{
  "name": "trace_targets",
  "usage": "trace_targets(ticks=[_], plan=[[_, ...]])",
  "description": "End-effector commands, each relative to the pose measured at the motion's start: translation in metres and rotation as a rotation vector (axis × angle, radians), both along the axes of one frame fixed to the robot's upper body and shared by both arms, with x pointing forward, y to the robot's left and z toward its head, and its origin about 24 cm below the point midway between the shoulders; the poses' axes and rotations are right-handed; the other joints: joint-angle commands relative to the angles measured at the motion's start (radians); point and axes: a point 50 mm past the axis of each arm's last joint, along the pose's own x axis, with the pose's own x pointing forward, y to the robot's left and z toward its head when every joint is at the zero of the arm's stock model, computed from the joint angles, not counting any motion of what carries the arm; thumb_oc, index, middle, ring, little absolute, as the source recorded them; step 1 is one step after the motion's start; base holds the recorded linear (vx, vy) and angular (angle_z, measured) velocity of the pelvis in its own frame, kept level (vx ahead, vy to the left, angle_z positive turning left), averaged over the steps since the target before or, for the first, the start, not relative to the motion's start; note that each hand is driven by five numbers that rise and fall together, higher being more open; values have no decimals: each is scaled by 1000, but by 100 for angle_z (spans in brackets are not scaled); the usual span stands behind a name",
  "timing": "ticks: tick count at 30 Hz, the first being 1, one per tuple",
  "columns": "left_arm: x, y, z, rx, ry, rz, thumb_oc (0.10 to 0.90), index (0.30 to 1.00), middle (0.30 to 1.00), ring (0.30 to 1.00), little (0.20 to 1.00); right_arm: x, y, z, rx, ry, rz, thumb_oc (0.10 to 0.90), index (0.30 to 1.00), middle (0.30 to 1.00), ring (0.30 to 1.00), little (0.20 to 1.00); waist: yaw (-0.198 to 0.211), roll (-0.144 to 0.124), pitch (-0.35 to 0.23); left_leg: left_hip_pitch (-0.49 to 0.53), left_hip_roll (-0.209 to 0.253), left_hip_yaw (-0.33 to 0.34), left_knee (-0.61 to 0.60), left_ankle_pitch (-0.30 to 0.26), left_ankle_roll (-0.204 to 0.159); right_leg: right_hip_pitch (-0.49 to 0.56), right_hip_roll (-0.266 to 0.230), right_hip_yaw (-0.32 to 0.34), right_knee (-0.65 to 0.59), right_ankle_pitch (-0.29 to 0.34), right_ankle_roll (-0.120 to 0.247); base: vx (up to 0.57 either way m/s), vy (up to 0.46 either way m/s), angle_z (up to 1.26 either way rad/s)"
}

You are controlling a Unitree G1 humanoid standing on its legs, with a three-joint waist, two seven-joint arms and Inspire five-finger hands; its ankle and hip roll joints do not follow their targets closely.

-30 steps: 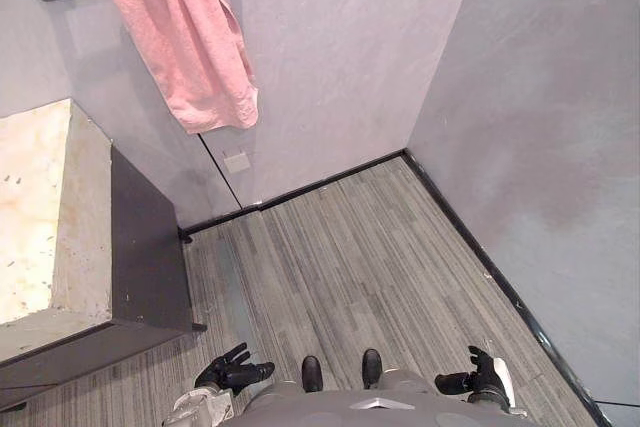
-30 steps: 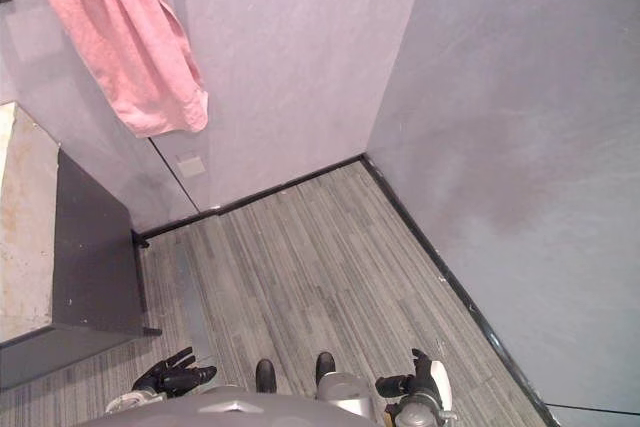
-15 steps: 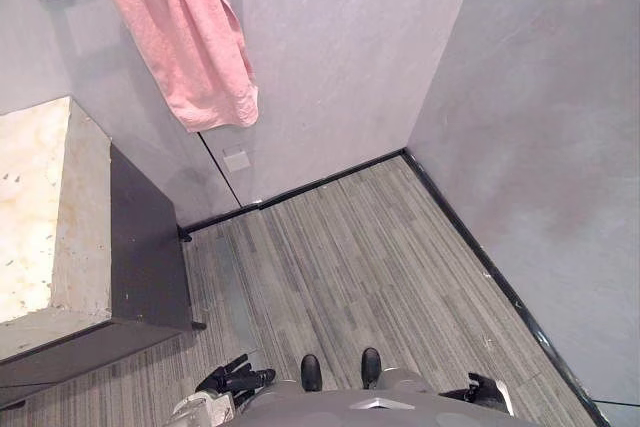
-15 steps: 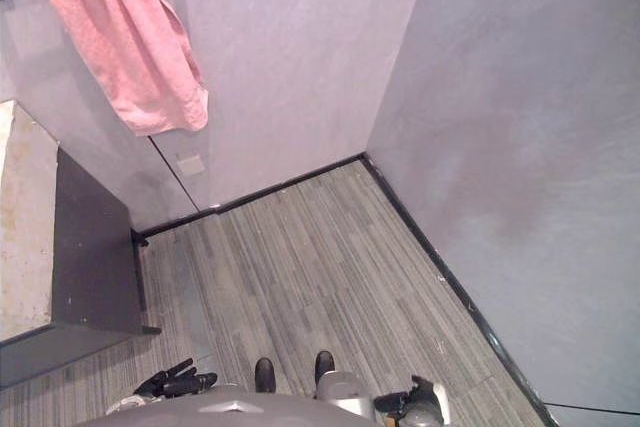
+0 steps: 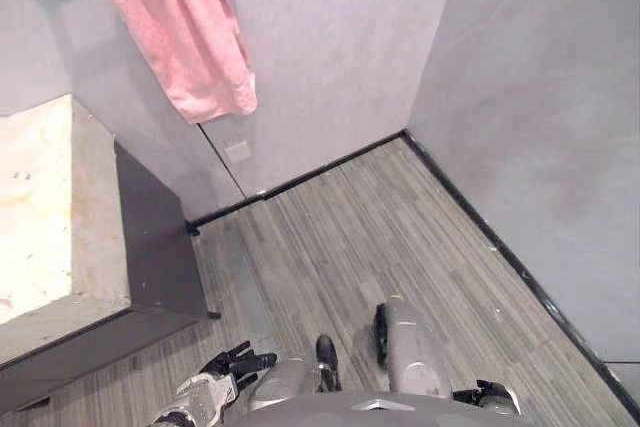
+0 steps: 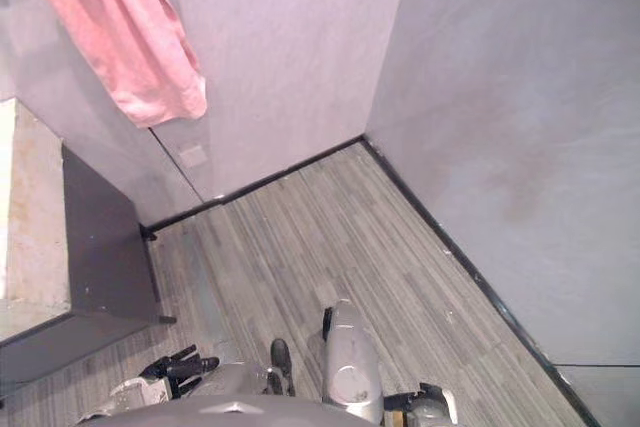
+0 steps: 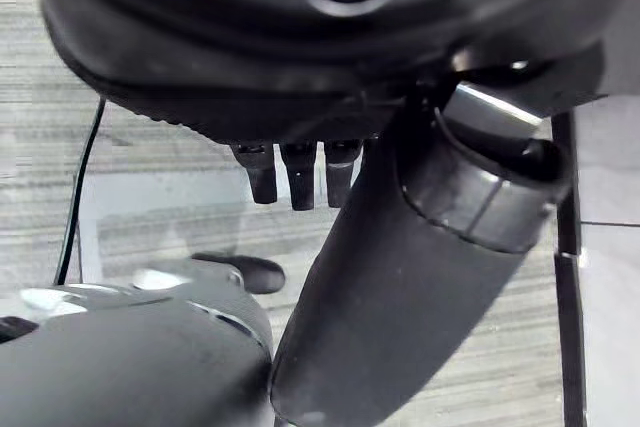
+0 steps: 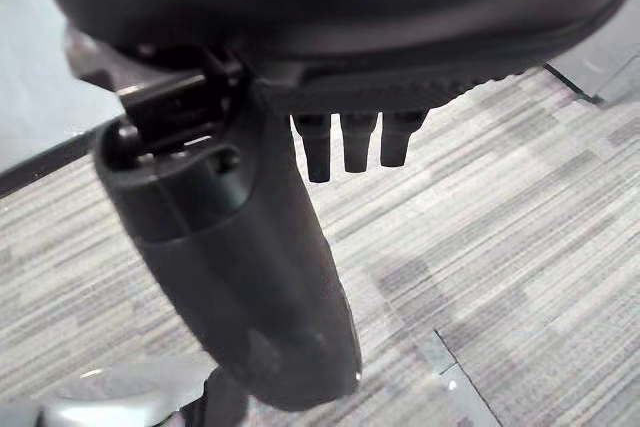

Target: Organize the bathroom.

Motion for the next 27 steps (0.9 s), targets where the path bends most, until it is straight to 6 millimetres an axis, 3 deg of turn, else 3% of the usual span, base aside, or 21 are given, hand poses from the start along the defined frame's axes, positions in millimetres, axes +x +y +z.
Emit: trace_targets(ticks=[1,3,6,8,13,17,18,19,20,21,22,23,26,27], plan=[[-20,7,-2,8,4,19,800,900,900,900,900,-9,-23,6,-58,33,-15,800,900,900,900,900,-18,-26,-1,38,-6,-12,123,-210,-51,40,-81,83,-230,164,10,313,-277,75],[-26,10,-2,19,5,17,800,900,900,900,900,-15,-18,3,-22,55,-8,800,900,900,900,900,-16,-32,23,39,26,8,178,-241,-53,38,-95,87,-174,149,10,336,-322,51],[-28,8,-2,6,-11,31,800,900,900,900,900,-23,-9,-1,30,89,20,800,900,900,900,900,-25,-37,19,28,68,13,226,-218,-65,52,-73,99,-96,97,19,293,-301,38],[-15,5,1,-18,-46,58,800,900,900,900,900,-16,-4,-2,34,67,60,800,900,900,900,900,-41,-34,27,14,119,32,268,-215,-73,21,-43,95,3,49,14,277,-302,35],[-3,7,5,-30,-79,108,800,900,900,900,900,-11,0,-2,51,27,54,800,900,900,900,900,-47,-37,27,6,148,41,291,-145,-87,15,-8,70,31,9,-17,194,-211,20],[-3,18,7,13,-108,240,800,900,900,900,900,-21,-2,-3,73,13,-17,800,900,900,900,900,-51,-45,-7,24,166,12,346,4,-123,67,64,18,12,-55,-85,272,-286,32],[-3,18,7,13,-108,240,800,900,900,900,900,-21,-2,-3,73,13,-17,800,900,900,900,900,-51,-45,-7,24,166,12,346,4,-123,67,64,18,12,-55,-85,233,-279,57],[0,24,9,59,-114,290,800,900,900,900,900,-25,-3,-3,73,15,-37,800,900,900,900,900,-53,-44,-22,32,179,3,425,80,-145,97,95,1,-1,-77,-119,250,-324,51],[5,30,12,101,-129,336,800,900,900,900,900,-29,-3,-3,75,19,-42,800,900,900,900,900,-54,-50,-32,12,192,6,488,117,-147,117,113,-10,-13,-89,-143,250,-324,51],[5,30,12,101,-129,336,800,900,900,900,900,-29,-3,-3,75,19,-42,800,900,900,900,900,-54,-50,-32,12,192,6,488,117,-147,117,113,-10,-13,-89,-143,199,-255,57],[9,36,15,134,-141,385,800,900,900,900,900,-31,-4,-3,77,23,-49,800,900,900,900,900,-53,-60,-36,-25,201,12,562,115,-134,142,123,-14,-26,-96,-158,252,-264,67],[18,45,21,193,-150,448,800,900,900,900,900,-32,-8,-2,72,28,-70,800,900,900,900,900,-46,-72,-38,-79,211,40,588,74,-114,186,132,-48,-44,-109,-171,252,-264,67],[20,50,24,231,-152,485,800,900,900,900,900,-32,-9,-2,67,32,-90,800,900,900,900,900,-38,-78,-38,-109,197,46,549,48,-96,211,137,-53,-48,-113,-169,211,-100,35],[24,60,29,308,-163,571,800,900,900,900,900,-29,-12,-1,67,16,-103,800,900,900,900,900,-19,-72,-26,-157,162,86,300,54,-97,278,168,-59,-60,-139,-153,344,-2,62]])
